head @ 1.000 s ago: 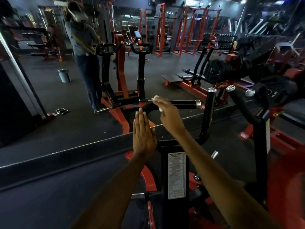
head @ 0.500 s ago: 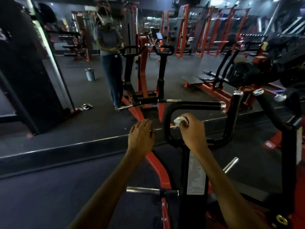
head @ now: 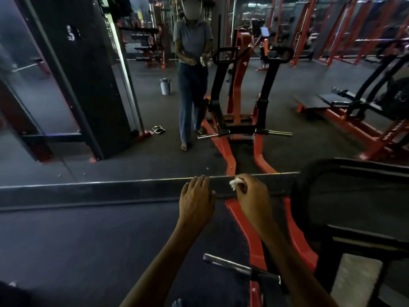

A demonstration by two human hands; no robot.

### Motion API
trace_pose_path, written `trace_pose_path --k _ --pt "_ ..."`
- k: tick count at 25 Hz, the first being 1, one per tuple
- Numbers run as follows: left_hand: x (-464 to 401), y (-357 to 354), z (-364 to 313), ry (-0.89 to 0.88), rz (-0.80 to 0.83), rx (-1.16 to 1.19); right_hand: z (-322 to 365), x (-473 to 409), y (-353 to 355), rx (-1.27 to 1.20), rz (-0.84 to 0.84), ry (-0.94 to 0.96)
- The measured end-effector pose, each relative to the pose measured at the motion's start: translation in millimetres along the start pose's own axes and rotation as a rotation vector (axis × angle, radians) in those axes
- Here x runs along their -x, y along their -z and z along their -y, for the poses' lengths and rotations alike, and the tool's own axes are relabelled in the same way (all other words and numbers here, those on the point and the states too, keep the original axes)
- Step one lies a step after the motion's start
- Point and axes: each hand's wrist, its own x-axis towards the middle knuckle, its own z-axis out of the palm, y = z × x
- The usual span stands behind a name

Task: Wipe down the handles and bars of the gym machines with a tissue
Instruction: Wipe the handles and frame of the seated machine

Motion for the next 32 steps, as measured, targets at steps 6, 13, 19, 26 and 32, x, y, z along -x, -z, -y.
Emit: trace_pose_path --k 6,13,19,26,32 --pt "-121.0 -16.0 70.9 -0.108 0.121 -0.006 -26.9 -79.8 -64.3 -0.006 -0.027 -0.198" --pt "-232.7 -56.3 65.1 -0.421 0.286 0.087 -55.4 -148.9 -77.1 0.124 -0.184 -0.410" --pt "-308.7 -119.6 3.6 -0.731 0.397 0.154 -120.8 -188.8 -57.5 0.344 -0.393 -0.554" --pt "-350.7 -176.0 -106.2 -1.113 0.526 0.234 -159.9 -186.0 14.2 0.452 -0.712 -0.781" --pt "-341.6 -214.4 -195.9 -1.409 0.613 0.364 -169.4 -165.8 51.3 0.607 -0.946 -0.987"
